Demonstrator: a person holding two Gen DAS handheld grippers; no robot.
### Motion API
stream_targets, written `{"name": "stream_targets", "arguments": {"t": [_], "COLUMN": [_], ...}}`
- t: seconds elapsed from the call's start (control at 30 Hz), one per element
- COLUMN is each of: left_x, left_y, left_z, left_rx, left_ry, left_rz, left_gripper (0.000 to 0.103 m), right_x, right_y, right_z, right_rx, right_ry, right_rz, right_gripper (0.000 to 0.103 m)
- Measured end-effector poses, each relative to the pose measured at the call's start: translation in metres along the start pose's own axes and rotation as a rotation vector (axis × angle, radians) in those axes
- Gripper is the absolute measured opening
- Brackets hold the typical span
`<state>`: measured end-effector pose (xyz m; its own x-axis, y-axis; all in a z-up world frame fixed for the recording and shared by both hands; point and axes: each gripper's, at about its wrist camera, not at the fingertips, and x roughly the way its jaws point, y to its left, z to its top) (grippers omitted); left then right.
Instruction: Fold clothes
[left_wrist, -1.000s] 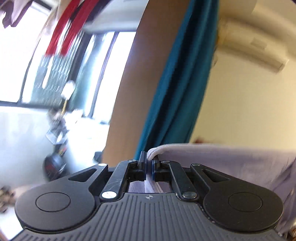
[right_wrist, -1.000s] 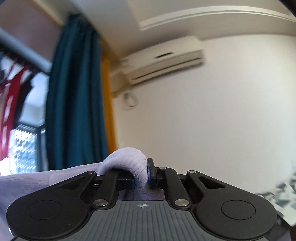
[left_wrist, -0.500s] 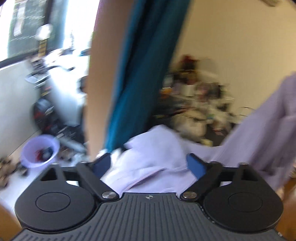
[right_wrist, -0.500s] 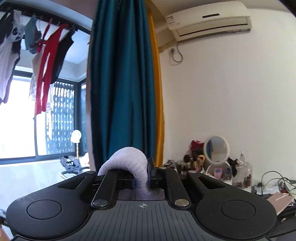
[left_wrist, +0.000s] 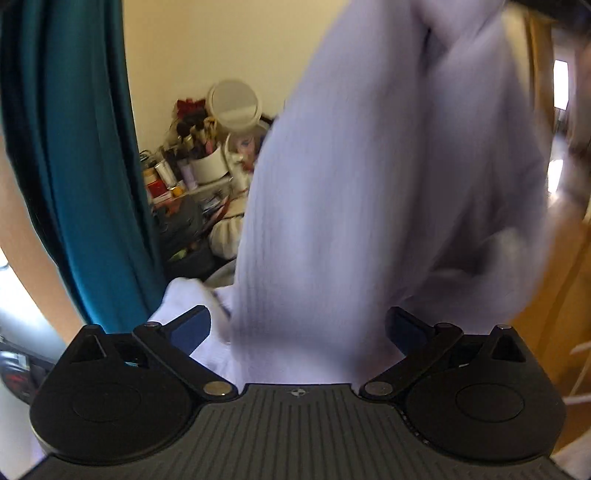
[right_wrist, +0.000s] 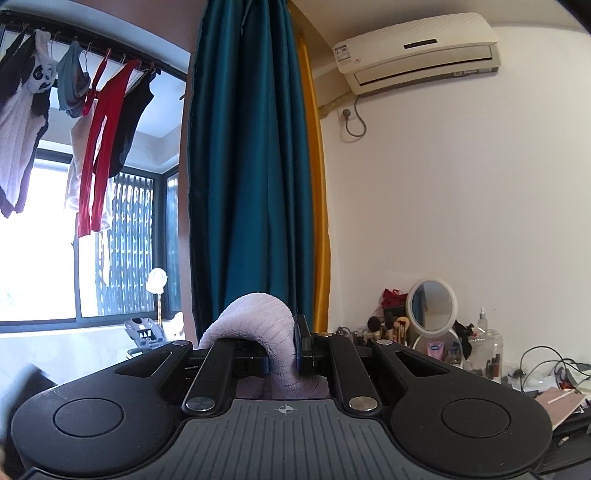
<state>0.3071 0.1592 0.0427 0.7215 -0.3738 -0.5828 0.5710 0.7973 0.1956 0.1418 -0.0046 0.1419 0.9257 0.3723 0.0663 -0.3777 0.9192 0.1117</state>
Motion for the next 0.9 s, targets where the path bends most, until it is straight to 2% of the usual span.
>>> {"name": "stream_targets", "arguments": {"t": [0.07,0.17,0.2,0.23,0.3,0.33,0.5,0.63,0.7,0.73,0.77,0.83,0.9], "left_x": [0.016,0.028,0.029,0.029,0.027,0.026,0.011,-0.014,-0.026,-0.032,-0.037,-0.046,-0.053], "left_y": [-0.003,-0.012,-0.015,-0.018,-0.017,-0.013,0.015,0.034,0.041,0.047,0.051,0.061,0.071], "left_z": [0.003,0.011,0.014,0.016,0.023,0.028,0.044,0.059,0.068,0.073,0.078,0.087,0.095], "left_rx": [0.028,0.068,0.083,0.097,0.063,0.03,-0.093,-0.142,-0.192,-0.22,-0.247,-0.292,-0.311], "left_ry": [0.025,0.015,0.001,-0.014,-0.034,-0.045,-0.133,-0.228,-0.28,-0.301,-0.319,-0.343,-0.352], "left_rz": [0.015,0.012,0.007,0.002,-0.002,0.025,0.109,0.19,0.213,0.226,0.235,0.245,0.273], "left_gripper": [0.103,0.103,0.095,0.065,0.026,0.02,0.018,0.017,0.016,0.016,0.016,0.016,0.016], "right_x": [-0.004,-0.008,-0.009,-0.01,-0.012,-0.013,-0.018,-0.02,-0.019,-0.019,-0.019,-0.02,-0.023], "right_y": [0.0,0.001,0.001,0.0,-0.004,-0.006,-0.023,-0.036,-0.041,-0.043,-0.046,-0.052,-0.056], "right_z": [0.0,0.0,-0.001,-0.001,-0.003,-0.004,-0.011,-0.019,-0.023,-0.026,-0.03,-0.042,-0.057], "right_rx": [0.003,-0.007,-0.008,-0.003,0.007,0.015,0.07,0.1,0.111,0.119,0.129,0.143,0.132], "right_ry": [0.0,-0.003,-0.004,-0.004,-0.004,-0.006,-0.005,0.013,0.016,0.017,0.018,0.03,0.059], "right_rz": [0.006,0.004,0.002,-0.001,-0.01,-0.017,-0.06,-0.084,-0.096,-0.103,-0.11,-0.115,-0.097], "right_gripper": [0.01,0.01,0.01,0.01,0.01,0.01,0.01,0.011,0.017,0.029,0.052,0.078,0.085]}}
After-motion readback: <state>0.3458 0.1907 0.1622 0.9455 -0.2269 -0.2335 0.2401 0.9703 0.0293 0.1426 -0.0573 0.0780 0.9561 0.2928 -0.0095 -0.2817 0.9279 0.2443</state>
